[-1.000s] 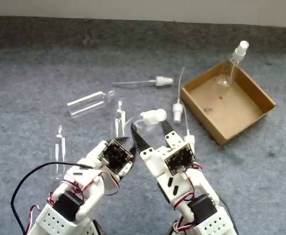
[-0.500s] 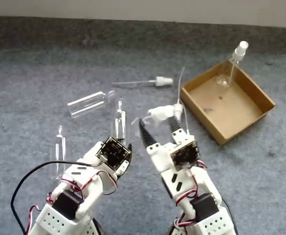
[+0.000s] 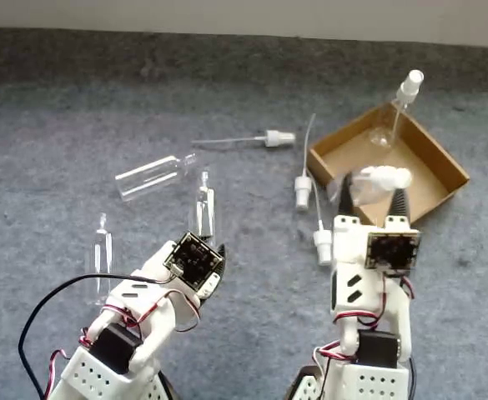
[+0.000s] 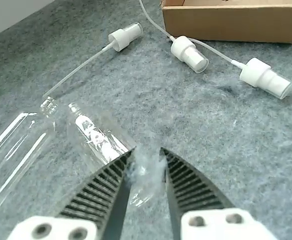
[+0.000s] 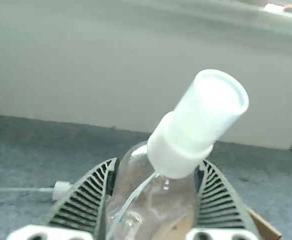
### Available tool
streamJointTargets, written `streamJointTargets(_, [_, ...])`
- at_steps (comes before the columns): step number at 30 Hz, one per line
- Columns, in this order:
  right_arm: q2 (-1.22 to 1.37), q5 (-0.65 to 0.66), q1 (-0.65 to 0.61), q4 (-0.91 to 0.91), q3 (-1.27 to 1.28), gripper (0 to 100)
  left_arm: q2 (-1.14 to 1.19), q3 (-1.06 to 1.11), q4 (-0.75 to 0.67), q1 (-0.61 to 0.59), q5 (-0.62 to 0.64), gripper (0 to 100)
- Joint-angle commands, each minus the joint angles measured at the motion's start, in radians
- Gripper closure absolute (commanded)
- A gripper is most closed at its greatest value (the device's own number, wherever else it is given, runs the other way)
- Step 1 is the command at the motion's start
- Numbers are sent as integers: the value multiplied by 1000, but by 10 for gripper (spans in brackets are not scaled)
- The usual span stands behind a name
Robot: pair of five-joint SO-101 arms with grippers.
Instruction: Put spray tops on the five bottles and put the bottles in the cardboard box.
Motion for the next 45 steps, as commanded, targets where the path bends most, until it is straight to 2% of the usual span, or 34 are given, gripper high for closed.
streamJointTargets(1, [-2,-2,61,-24,-134,901,-7,21,5,-12,-3,959])
streamJointTargets(5, [159,-2,94,-25,-226,901,-7,21,5,-12,-3,959])
streamJointTargets(14, [763,-3,96,-44,-579,901,-7,21,5,-12,-3,959])
streamJointTargets(19, [1024,-3,90,-260,-708,901,-7,21,5,-12,-3,959])
streamJointTargets(23, [1185,-3,90,-407,-716,901,-7,21,6,-12,-3,959])
streamJointTargets(32, [1452,0,51,-572,-748,901,-5,21,6,-12,-5,959])
streamJointTargets(36, [1549,3,24,-584,-819,901,-5,21,6,-12,-5,959])
streamJointTargets(41, [1667,164,-47,-584,-908,901,-5,21,6,-12,-5,959])
streamJointTargets(45, [1736,221,-74,-591,-931,901,-5,21,6,-12,-5,959])
